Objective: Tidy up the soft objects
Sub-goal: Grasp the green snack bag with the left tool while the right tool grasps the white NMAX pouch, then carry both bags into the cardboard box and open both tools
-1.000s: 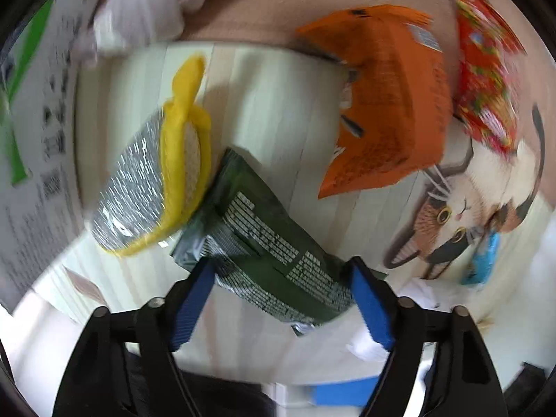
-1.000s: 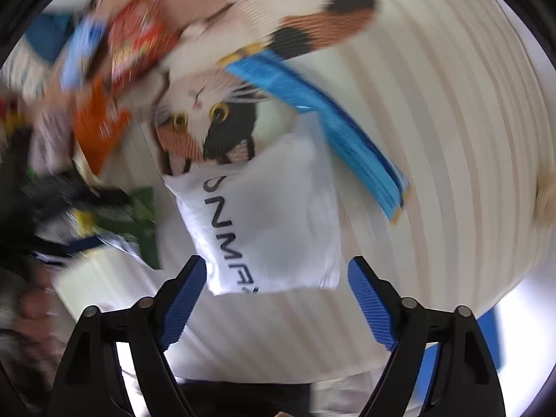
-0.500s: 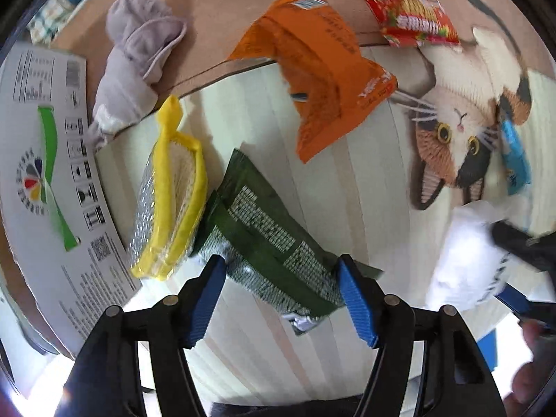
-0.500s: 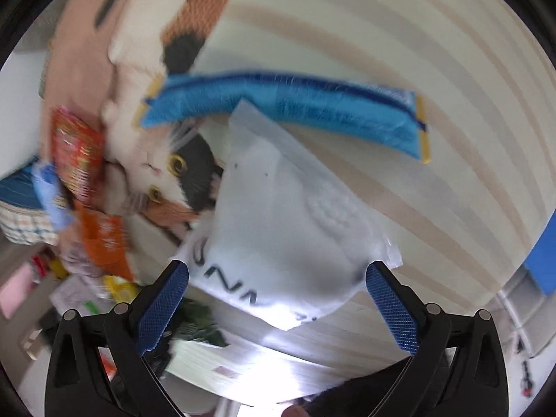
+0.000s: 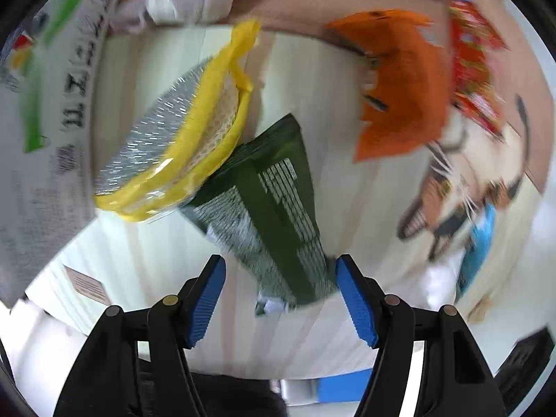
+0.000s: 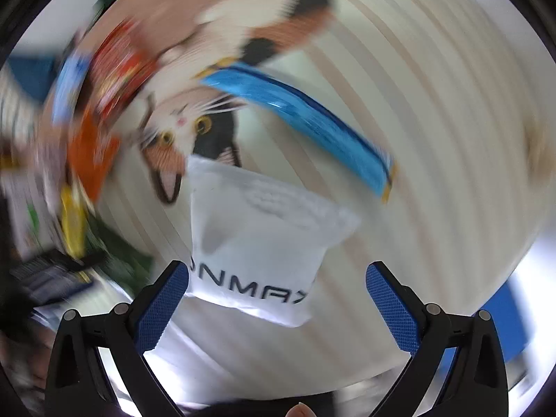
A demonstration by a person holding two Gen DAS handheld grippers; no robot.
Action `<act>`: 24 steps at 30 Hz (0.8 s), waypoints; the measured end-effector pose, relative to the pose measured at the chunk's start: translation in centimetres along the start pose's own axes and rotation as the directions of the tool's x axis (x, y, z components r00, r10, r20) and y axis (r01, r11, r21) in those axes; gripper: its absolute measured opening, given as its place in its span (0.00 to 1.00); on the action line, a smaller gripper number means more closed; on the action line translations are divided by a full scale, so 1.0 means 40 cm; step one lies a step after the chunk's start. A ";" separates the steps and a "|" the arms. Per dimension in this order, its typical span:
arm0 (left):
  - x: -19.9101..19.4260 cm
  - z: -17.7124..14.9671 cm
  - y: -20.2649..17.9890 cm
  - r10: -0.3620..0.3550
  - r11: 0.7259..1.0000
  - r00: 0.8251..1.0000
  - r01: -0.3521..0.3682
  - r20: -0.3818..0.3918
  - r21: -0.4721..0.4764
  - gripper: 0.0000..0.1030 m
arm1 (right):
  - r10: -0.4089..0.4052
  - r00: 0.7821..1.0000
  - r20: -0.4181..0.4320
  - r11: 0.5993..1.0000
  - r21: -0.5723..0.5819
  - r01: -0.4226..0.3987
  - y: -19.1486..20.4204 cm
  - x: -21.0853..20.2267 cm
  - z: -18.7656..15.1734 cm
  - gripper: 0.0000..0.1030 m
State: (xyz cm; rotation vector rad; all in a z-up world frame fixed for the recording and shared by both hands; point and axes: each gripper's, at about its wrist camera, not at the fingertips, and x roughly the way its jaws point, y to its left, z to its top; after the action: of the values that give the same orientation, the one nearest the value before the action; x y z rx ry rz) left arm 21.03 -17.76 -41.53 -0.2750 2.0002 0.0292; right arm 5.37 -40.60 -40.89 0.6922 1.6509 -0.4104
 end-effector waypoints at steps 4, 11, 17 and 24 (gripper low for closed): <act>0.045 -0.012 -0.045 0.099 0.988 0.995 -0.102 0.035 0.115 0.53 | 0.085 0.996 -0.036 0.984 0.160 -0.078 -0.012 0.065 -0.015 1.00; 0.099 -0.112 -0.089 0.307 0.826 0.929 -0.368 0.208 0.426 0.45 | -0.116 0.991 -0.063 0.978 -0.183 0.103 0.139 0.130 -0.049 0.89; 0.103 -0.100 -0.007 0.238 0.902 0.958 -0.278 0.157 0.331 0.40 | -0.140 0.989 -0.044 0.974 -0.187 0.129 0.182 0.170 -0.063 0.88; 0.033 -0.209 0.037 0.186 0.900 0.943 -0.276 0.277 0.336 0.29 | -0.114 0.993 -0.033 0.976 -0.189 0.106 0.150 0.135 -0.056 0.72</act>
State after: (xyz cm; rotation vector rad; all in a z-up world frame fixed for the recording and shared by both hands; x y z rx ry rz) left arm 12.74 -17.78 -39.25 0.2064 1.7446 -0.1572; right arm 7.07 -33.53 -45.02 0.4740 1.7489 -0.3157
